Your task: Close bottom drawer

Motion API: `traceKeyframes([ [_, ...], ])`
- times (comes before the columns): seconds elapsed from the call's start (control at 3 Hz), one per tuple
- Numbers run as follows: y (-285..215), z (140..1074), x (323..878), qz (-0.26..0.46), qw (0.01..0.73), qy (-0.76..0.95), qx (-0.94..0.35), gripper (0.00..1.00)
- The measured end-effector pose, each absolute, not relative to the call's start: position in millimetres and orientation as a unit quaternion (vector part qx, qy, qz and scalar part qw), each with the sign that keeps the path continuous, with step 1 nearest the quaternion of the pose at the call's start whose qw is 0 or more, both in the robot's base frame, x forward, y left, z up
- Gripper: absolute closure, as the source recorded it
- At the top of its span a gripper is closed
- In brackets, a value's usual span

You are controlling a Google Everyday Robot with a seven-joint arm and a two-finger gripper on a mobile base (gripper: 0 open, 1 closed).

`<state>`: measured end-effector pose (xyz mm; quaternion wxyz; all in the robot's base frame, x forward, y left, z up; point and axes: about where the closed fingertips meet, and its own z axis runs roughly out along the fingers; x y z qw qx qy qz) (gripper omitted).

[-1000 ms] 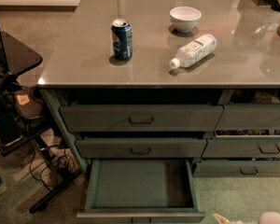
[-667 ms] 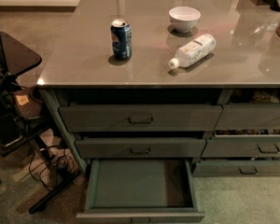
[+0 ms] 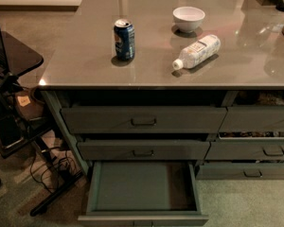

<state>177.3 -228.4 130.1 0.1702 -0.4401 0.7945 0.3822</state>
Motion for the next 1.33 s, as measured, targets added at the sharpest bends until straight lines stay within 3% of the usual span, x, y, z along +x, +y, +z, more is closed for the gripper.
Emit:
traceKeyframes([
  [0.33,-204.4,117.1,156.2,0.406,0.164,0.79,-0.429,0.0],
  [1.33,-192.7,117.2,173.0,0.397,0.163,0.779,-0.457,0.0],
])
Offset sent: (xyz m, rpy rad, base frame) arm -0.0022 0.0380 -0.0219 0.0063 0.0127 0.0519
